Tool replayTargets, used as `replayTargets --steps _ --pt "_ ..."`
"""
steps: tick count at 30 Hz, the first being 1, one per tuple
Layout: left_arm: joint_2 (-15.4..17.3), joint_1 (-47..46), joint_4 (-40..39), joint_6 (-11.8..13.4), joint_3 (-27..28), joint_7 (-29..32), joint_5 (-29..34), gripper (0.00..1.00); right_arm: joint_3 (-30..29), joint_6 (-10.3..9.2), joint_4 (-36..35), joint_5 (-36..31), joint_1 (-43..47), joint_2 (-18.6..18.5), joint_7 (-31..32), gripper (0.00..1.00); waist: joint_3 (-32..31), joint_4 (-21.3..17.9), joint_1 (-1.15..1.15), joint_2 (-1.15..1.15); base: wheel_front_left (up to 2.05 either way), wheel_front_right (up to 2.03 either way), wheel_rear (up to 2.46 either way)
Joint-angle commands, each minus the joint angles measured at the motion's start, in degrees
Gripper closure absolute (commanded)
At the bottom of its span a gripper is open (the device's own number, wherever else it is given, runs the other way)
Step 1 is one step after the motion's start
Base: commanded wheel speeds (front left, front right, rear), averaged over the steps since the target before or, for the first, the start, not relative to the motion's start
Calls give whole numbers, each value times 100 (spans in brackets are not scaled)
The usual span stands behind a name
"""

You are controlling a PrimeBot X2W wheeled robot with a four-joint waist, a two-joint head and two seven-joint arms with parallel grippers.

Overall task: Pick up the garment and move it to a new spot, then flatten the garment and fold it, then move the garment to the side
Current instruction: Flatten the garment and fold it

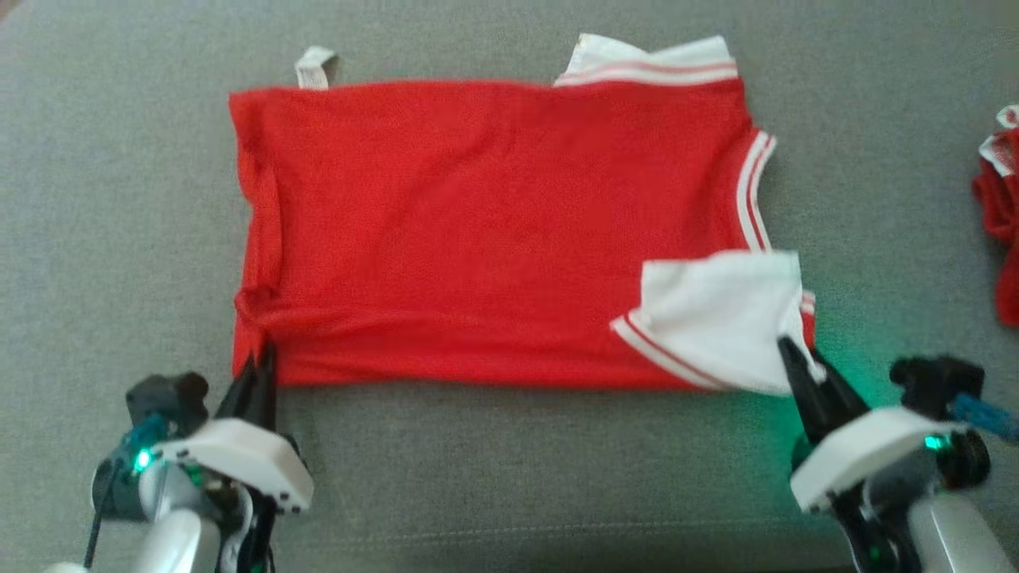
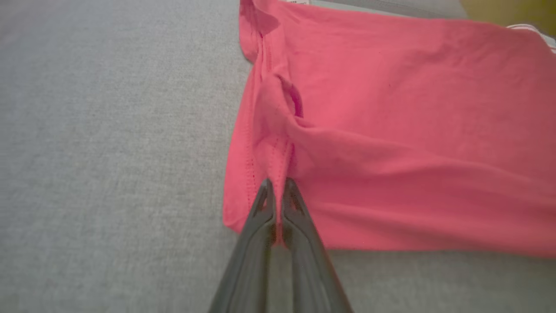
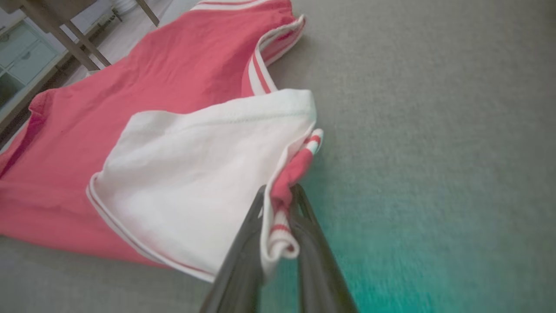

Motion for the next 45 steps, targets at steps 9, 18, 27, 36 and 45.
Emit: replayTargets --steps 9,18,27,36,45 --pt "238 729 -789 296 245 443 -161 100 -351 37 -815 -74 942 215 586 100 -368 -9 0 0 0 0 0" --pt "195 908 -715 377 101 658 -170 0 -354 37 -1081 -183 1083 320 656 0 -548 -24 0 0 0 0 0" --pt "163 795 -1293 763 126 -196 325 0 -442 37 -1859 -909 759 222 -321 0 -721 -2 0 0 0 0 0" --pt "229 465 -1717 862 69 -460 598 0 -363 37 -2116 -1109 386 75 -538 0 -769 -27 0 0 0 0 0" --pt "259 -15 -1582 809 -16 -347 623 0 -393 37 -2169 -1038 264 133 -497 0 -467 -65 0 0 0 0 0"
